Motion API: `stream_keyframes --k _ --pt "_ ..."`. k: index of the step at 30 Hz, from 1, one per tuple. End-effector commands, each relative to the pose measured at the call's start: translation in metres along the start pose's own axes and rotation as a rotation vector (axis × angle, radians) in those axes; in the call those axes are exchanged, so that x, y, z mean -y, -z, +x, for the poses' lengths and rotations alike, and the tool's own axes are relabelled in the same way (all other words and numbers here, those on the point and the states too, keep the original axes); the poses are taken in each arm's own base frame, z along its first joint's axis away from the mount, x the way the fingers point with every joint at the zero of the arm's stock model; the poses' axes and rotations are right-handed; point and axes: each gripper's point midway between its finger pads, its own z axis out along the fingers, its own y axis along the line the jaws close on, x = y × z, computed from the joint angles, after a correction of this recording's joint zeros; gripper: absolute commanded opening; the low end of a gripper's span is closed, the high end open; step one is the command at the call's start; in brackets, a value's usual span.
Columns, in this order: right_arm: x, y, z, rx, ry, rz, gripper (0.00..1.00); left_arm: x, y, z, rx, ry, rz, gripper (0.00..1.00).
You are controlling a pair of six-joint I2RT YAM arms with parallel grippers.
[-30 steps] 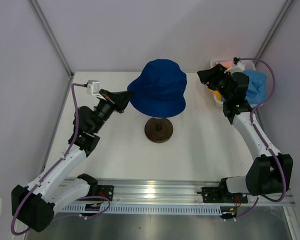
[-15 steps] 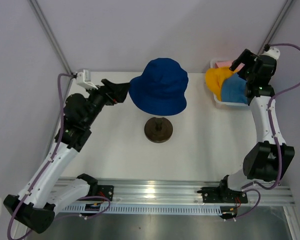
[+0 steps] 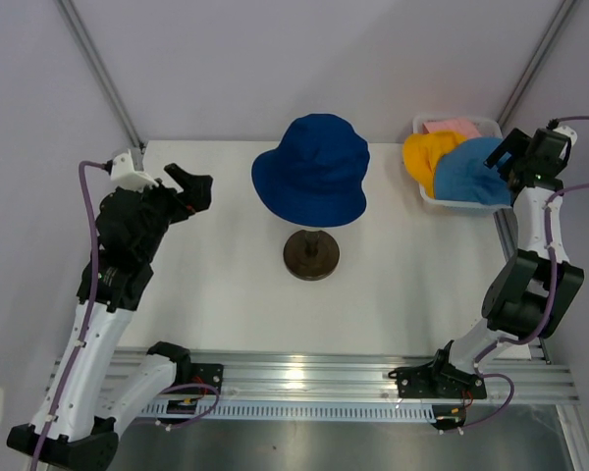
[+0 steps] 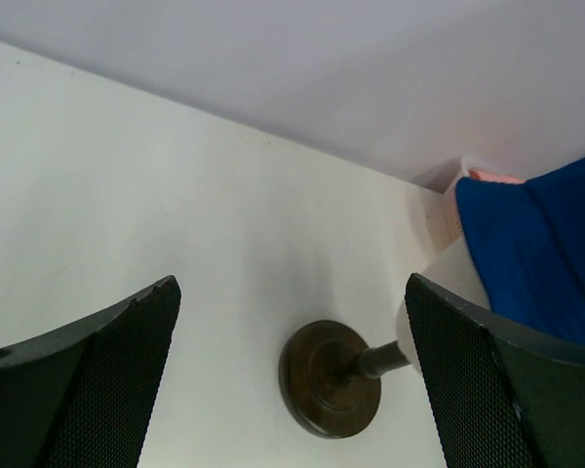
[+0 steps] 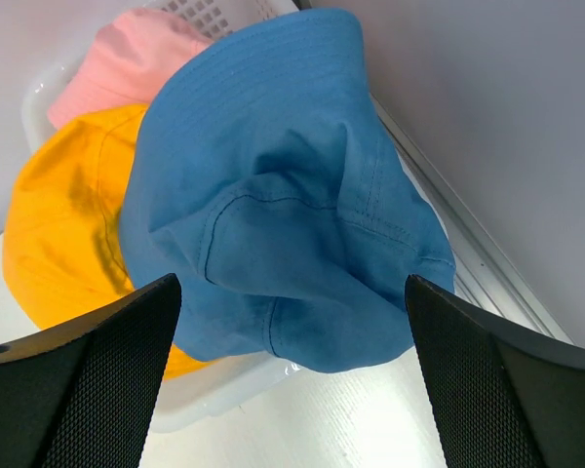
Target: Stack the hats
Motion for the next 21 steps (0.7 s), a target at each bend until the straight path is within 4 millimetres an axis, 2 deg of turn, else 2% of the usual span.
stream_keyframes --k 1,5,9,15,16,17,18,21 --pt "0.008 0.002 -0.003 0.027 0.042 0.028 0.99 -0.013 0.002 0.009 -0.015 -0.036 -0.029 1.0" --pt "0.013 -0.011 0.001 0.034 0.038 0.043 0.96 -0.022 -0.009 0.018 -0.062 -0.037 -0.062 0.99" --pt "0.016 -0.028 0.004 0.04 0.044 0.041 0.82 -0.021 -0.014 0.022 -0.084 -0.029 -0.054 1.0" --pt "0.008 -0.047 0.009 0.032 0.029 -0.022 0.78 -0.028 -0.015 0.027 -0.09 -0.018 -0.076 0.99" --pt "0.002 -0.049 0.012 0.02 0.027 -0.058 0.76 -0.028 -0.015 0.028 -0.091 -0.014 -0.077 0.99" --pt "0.0 -0.05 0.013 0.017 0.019 -0.07 0.71 -0.029 -0.015 0.029 -0.091 -0.011 -0.079 0.99" --pt "-0.003 -0.051 0.013 0.024 0.015 -0.084 0.57 -0.03 -0.015 0.03 -0.091 -0.008 -0.083 1.0" --pt "-0.007 -0.049 0.01 0.041 0.005 -0.107 0.31 -0.031 -0.015 0.032 -0.094 0.001 -0.083 0.99"
